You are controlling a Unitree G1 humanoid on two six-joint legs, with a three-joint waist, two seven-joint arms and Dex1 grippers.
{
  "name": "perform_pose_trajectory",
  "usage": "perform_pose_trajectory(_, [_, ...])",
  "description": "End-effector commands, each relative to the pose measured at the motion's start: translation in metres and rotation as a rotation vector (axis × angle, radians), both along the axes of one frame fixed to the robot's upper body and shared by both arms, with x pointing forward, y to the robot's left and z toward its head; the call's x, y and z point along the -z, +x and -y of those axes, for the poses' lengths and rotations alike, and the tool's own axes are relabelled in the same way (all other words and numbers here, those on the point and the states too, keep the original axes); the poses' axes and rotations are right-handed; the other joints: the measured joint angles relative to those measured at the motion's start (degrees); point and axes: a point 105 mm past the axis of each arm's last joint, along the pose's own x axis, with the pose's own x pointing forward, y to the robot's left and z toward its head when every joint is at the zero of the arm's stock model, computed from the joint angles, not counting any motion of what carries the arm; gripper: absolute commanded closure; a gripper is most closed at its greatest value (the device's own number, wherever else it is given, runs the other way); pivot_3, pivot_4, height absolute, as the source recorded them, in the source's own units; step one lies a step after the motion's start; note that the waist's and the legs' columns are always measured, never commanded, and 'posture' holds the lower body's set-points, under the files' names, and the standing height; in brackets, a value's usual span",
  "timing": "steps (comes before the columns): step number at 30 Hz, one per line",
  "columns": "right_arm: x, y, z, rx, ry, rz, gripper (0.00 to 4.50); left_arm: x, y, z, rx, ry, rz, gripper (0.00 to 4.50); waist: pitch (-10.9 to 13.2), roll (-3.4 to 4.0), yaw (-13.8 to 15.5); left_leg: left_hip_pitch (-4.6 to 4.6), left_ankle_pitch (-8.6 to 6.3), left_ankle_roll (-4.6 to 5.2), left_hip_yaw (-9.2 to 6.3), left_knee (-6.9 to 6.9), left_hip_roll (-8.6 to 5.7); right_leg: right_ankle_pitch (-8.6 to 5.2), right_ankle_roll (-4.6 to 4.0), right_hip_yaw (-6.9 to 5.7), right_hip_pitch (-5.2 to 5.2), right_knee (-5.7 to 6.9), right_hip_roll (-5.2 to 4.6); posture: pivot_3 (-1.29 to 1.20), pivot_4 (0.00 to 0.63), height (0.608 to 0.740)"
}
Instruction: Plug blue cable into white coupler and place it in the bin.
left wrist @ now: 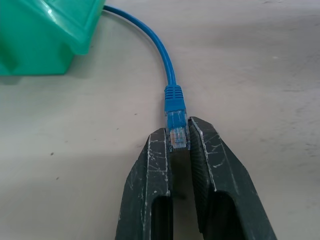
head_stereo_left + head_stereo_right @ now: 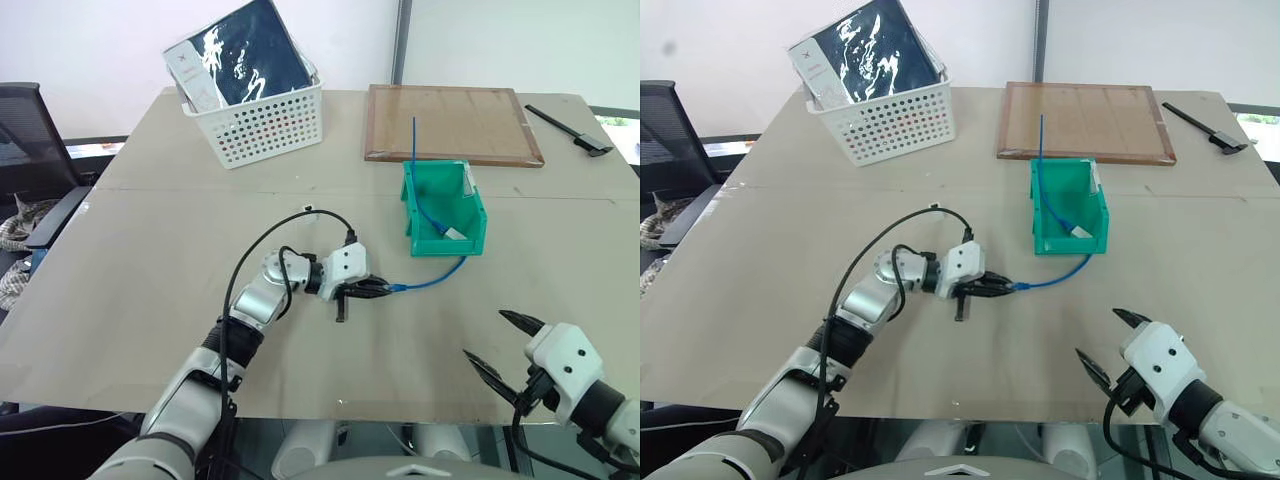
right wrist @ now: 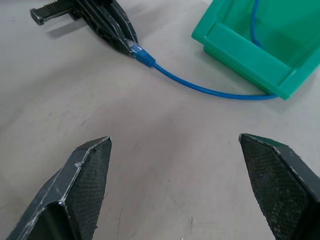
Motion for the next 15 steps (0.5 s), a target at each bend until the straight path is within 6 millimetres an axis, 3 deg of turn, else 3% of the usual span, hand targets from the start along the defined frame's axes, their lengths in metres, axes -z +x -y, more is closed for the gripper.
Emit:
perform_pose_trajectory(1, [-0.01,-0.001,-0.008,0.005,0.027,0.043,0.48,0.0,-0.005,0.003,0.052,-0.003,-0.006,4.43,0.0,0.0,-0.03,0.01,0.0,0.0,0.0,0.0,0.0,0.0,0.0,0.0,0.01,0.0,0.0,0.0,0.15,0.74])
perform_pose_trajectory(4, [-0.008,0.0,-0.013,0.033,0.103,0.02,0.48,-0.004,-0.008,0.004,0.08,-0.026,0.0,4.43,0.0,0.0,-0.04,0.0,0.0,0.01,-0.02,0.0,0.0,0.0,0.0,-0.01,0.02,0.0,0.0,0.0,0.15,0.74])
perform_pose_trajectory(9, [0.001,0.001,-0.028,0.188,0.478,-0.12,0.48,-0.036,-0.028,0.011,0.212,-0.18,0.06,4.43,0.01,0.02,-0.08,-0.04,-0.01,0.01,-0.11,-0.01,0.02,0.0,-0.02,-0.05,-0.02,0.0,-0.02,0.0,0.15,0.74])
perform_pose_trajectory(12, [-0.005,0.004,-0.041,0.192,0.647,-0.151,0.48,-0.052,-0.031,0.016,0.235,-0.266,0.114,4.43,0.0,0.02,-0.07,-0.05,-0.01,0.02,-0.09,0.01,0.0,0.01,-0.02,-0.03,-0.02,0.0,-0.05,0.0,0.15,0.74])
perform_pose_trajectory(15, [-0.013,0.009,-0.048,0.204,0.755,-0.157,1.24,-0.066,-0.027,0.021,0.215,-0.341,0.17,4.5,-0.01,0.03,-0.08,-0.02,-0.01,0.02,-0.1,0.01,0.01,0.0,-0.02,-0.05,-0.01,0.0,-0.04,0.0,0.15,0.74])
